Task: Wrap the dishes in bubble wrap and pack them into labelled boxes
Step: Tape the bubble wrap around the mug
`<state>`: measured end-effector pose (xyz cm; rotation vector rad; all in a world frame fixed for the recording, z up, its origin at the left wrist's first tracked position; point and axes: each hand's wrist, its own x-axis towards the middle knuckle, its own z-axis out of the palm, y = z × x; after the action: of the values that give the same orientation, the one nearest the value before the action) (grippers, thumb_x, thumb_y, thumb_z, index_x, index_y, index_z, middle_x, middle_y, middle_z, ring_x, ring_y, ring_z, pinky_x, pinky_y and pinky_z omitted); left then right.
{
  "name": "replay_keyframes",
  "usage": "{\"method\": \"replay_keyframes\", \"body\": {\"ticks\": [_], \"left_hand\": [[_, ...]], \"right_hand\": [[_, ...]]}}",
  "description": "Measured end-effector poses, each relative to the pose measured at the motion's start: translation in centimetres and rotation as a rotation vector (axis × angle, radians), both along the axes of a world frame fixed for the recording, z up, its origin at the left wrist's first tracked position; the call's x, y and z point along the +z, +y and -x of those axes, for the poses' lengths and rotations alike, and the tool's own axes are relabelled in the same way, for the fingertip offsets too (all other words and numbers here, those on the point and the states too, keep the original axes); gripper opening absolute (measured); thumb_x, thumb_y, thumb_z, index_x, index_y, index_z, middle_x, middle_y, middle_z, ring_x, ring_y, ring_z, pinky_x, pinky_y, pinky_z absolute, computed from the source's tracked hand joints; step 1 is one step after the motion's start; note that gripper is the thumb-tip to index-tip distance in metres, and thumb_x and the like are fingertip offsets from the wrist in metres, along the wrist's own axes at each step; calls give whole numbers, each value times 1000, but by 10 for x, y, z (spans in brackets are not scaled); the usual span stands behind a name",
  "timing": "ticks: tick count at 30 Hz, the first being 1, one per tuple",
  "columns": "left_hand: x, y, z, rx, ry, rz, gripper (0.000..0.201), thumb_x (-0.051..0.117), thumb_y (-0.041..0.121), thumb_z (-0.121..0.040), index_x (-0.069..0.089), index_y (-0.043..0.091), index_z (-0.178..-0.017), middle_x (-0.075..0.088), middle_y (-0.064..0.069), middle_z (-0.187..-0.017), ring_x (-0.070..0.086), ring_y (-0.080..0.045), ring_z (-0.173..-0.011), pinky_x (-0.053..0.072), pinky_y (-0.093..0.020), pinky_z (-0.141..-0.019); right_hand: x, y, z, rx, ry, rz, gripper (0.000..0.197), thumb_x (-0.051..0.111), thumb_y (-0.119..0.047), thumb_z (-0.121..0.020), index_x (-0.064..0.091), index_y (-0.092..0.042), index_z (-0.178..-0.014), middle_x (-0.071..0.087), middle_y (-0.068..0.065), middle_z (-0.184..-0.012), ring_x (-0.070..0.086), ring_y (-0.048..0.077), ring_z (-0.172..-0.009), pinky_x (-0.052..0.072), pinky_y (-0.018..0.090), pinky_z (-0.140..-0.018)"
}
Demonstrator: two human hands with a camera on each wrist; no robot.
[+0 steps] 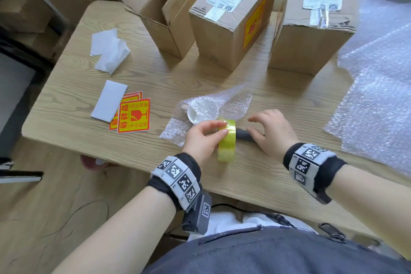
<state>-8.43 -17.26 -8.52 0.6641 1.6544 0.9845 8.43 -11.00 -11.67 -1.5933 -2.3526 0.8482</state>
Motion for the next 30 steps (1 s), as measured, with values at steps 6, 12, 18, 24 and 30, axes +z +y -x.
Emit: {"method": "replay_keyframes", "body": {"ticks": [6, 12, 18, 24, 30], "left_hand": [[5, 13, 4, -120, 36, -3, 17, 72, 10, -82, 69, 17, -97, 67, 11, -91, 64, 8, -74, 52, -18, -75], [4, 19, 4, -252, 86, 1, 19, 75, 13, -78, 69, 30, -82, 68, 15, -89, 68, -5, -86, 52, -21, -82], [4, 21, 6, -291, 99, 44, 19, 78, 13, -75, 70, 28, -83, 65, 12, -101, 67, -20, -98, 53, -45, -90], [3, 26, 17, -314, 30, 85, 35, 78, 9, -75, 64, 26, -101, 61, -4, -113, 62, -19, -107, 57, -39, -83], [-2, 23, 15, -371, 208, 15, 27, 78, 19, -74, 62, 36, -87, 57, 12, -101, 56, -5, -101, 53, -41, -88]], "right_hand": [[27, 5, 24, -196, 366, 126, 26, 76, -21, -76, 61, -24, -97, 62, -11, -96, 51, 13, -105, 42, 31, -92], [34, 4, 27, -273, 436, 253, 36, 77, -7, -70, 55, -34, -81, 65, -11, -76, 62, 11, -81, 48, 29, -78], [39, -4, 30, -347, 438, 295, 35, 73, -3, -73, 48, -27, -72, 62, -6, -72, 55, 9, -65, 43, 22, -60], [38, -17, 35, -318, 451, 272, 37, 70, 1, -74, 49, -28, -68, 61, -2, -73, 60, 16, -71, 50, 32, -69], [37, -20, 40, -413, 480, 267, 35, 72, -1, -76, 60, -32, -66, 63, -8, -70, 57, 10, -69, 49, 27, -73]]}}
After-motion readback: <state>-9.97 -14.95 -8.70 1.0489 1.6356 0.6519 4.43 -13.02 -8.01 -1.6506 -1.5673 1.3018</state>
